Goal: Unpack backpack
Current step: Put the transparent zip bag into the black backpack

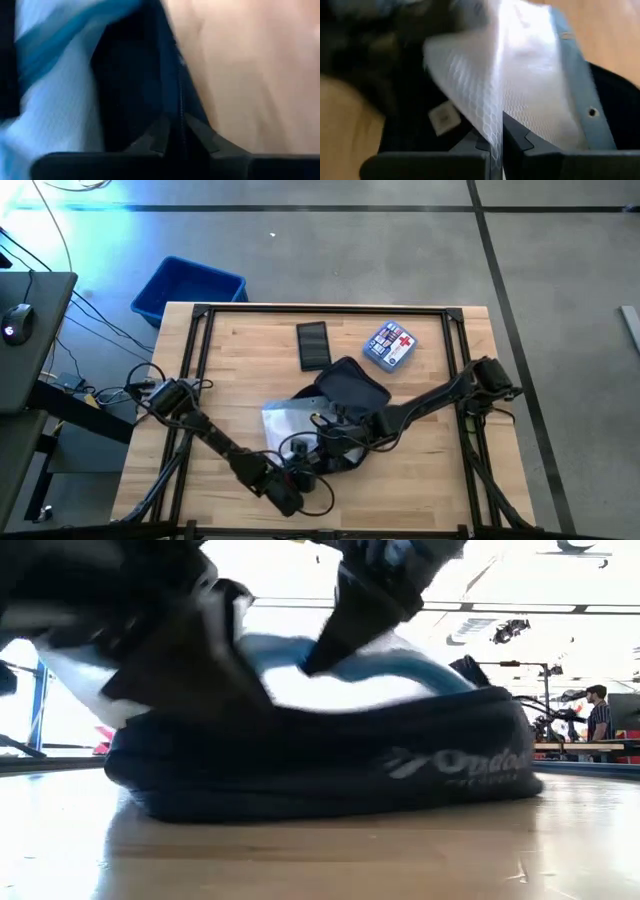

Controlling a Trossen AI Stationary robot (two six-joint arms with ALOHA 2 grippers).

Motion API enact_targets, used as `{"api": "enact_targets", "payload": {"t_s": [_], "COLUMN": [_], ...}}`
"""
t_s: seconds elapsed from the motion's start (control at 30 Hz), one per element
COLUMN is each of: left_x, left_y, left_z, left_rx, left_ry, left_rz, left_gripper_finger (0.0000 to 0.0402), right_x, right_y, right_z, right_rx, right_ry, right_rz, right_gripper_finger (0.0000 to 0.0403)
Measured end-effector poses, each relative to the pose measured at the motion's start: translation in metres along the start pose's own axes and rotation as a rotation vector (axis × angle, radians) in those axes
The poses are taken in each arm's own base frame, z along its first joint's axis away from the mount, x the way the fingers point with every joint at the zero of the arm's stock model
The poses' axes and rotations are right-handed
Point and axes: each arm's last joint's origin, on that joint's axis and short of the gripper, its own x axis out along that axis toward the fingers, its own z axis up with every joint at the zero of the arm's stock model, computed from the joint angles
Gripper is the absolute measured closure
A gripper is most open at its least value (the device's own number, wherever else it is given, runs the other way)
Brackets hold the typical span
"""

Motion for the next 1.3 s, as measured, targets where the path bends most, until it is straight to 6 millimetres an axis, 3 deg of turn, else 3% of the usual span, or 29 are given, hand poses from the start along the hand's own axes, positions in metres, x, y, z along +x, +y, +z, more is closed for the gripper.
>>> {"api": "enact_targets", "payload": {"t_s": [0.27, 0.53, 0.83, 1.03, 1.3], "left_x": [-0.017, -0.034, -0.045, -0.049, -0.081], "left_y": [-0.003, 0.006, 0.010, 0.011, 0.003], "left_z": [-0.029, -0.041, -0.039, -0.037, -0.003], "left_rx": [-0.033, -0.096, -0.105, -0.074, 0.075], "left_ry": [0.173, 0.231, 0.189, 0.139, -0.047], "left_rz": [0.117, 0.243, 0.289, 0.350, 0.455], "left_gripper_finger": [0.0401, 0.0401, 0.0401, 0.0401, 0.0401], "right_x": [0.025, 0.019, 0.013, 0.016, 0.040], "right_y": [0.012, 0.029, 0.041, 0.048, 0.047], "right_z": [-0.036, -0.045, -0.048, -0.044, -0.053], "right_rx": [-0.125, -0.204, -0.052, -0.017, -0.013], "right_ry": [0.145, 0.211, 0.312, 0.267, 0.291], "right_rz": [0.163, 0.251, 0.477, 0.555, 0.565], "right_gripper_finger": [0.0403, 0.0403, 0.0403, 0.0403, 0.0403]}}
